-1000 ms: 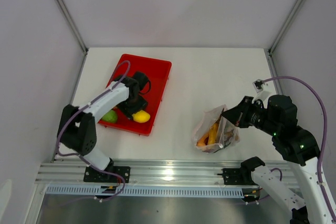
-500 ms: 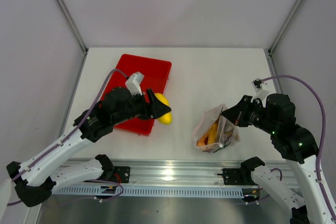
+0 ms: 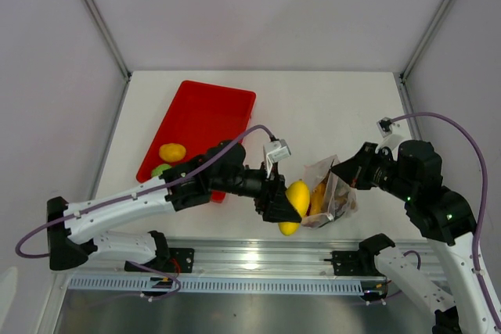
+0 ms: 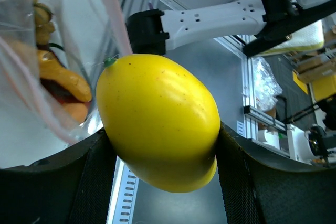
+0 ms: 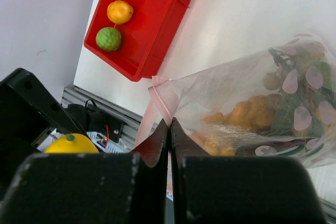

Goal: Place the food in the zip-top bag and seal the zipper
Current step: Place the fake fruit in the zipper food storage bag.

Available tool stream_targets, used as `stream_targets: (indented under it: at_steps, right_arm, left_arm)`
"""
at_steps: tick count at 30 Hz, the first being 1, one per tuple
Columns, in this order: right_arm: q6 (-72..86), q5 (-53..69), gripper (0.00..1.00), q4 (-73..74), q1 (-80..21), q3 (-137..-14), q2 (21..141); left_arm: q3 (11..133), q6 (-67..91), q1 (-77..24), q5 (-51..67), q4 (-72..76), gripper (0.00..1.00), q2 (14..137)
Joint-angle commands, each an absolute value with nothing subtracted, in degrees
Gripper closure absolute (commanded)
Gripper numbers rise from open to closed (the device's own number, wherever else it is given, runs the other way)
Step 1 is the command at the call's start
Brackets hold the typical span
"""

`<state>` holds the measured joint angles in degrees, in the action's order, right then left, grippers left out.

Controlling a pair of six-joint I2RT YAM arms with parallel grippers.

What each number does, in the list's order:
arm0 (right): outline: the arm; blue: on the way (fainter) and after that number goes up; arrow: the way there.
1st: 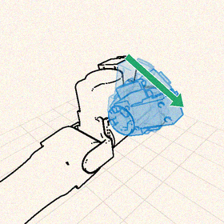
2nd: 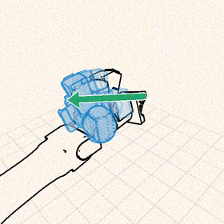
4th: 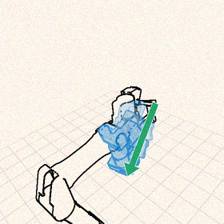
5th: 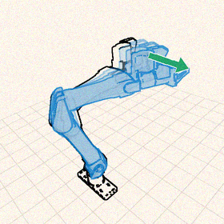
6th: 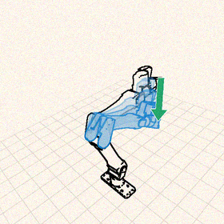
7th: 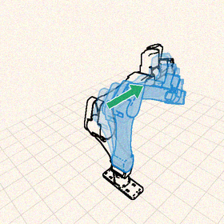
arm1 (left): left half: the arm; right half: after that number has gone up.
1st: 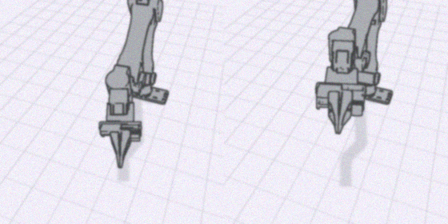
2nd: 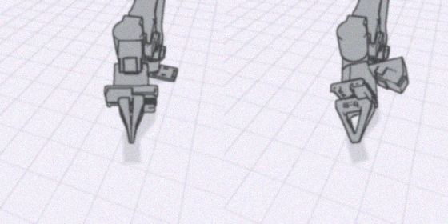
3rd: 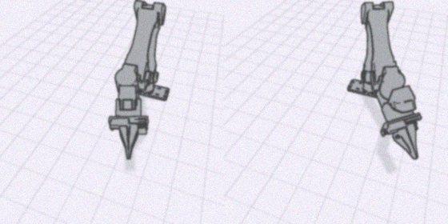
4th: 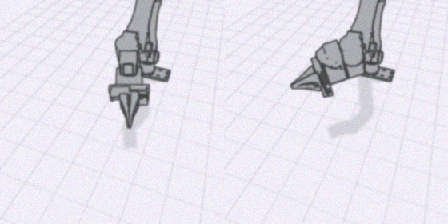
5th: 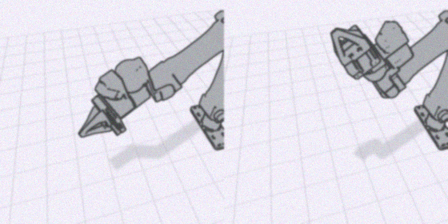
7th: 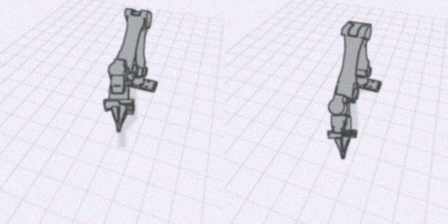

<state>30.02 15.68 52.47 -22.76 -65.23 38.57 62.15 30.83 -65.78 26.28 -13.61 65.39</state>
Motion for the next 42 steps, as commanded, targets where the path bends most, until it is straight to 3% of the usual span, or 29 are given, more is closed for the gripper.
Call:
stream_targets:
  at_steps: [1, 10, 16, 26, 35, 39, 42]
  right_arm:
    - [30.32, 16.34, 1.0, 51.68, -22.94, -67.41, 37.88]
    - [30.06, 21.62, 1.0, 50.8, -22.94, -67.59, 38.58]
    - [30.67, 22.67, 1.0, 51.07, -22.94, -67.24, 35.87]
    - [34.1, 25.48, 1.0, 50.01, -22.94, -67.06, 33.05]
    - [37.09, 26.72, 1.0, 46.85, -22.94, -65.57, 33.49]
    - [37.7, 26.63, 1.0, 46.67, -23.03, -65.57, 33.05]
    - [37.88, 26.72, 1.0, 46.58, -22.94, -65.65, 32.96]
  left_arm:
    - [66.17, 29.52, -66.09, 34.18, -9.76, 0.99, 68.37]
    - [78.2, 31.9, -66.01, 34.01, -20.9, 0.99, 81.2]
    - [83.23, 33.75, -66.01, 34.63, -22.94, 0.89, 88.23]
    - [78.22, 36.21, -63.37, 31.99, -19.6, 0.86, 88.42]
    - [79.89, 44.03, -63.11, 16.89, -21.44, 0.86, 87.63]
    - [78.22, 45.53, -63.11, 10.91, -21.44, 0.76, 86.22]
    - [79.71, 44.92, -63.11, 7.91, -23.55, 0.74, 87.27]
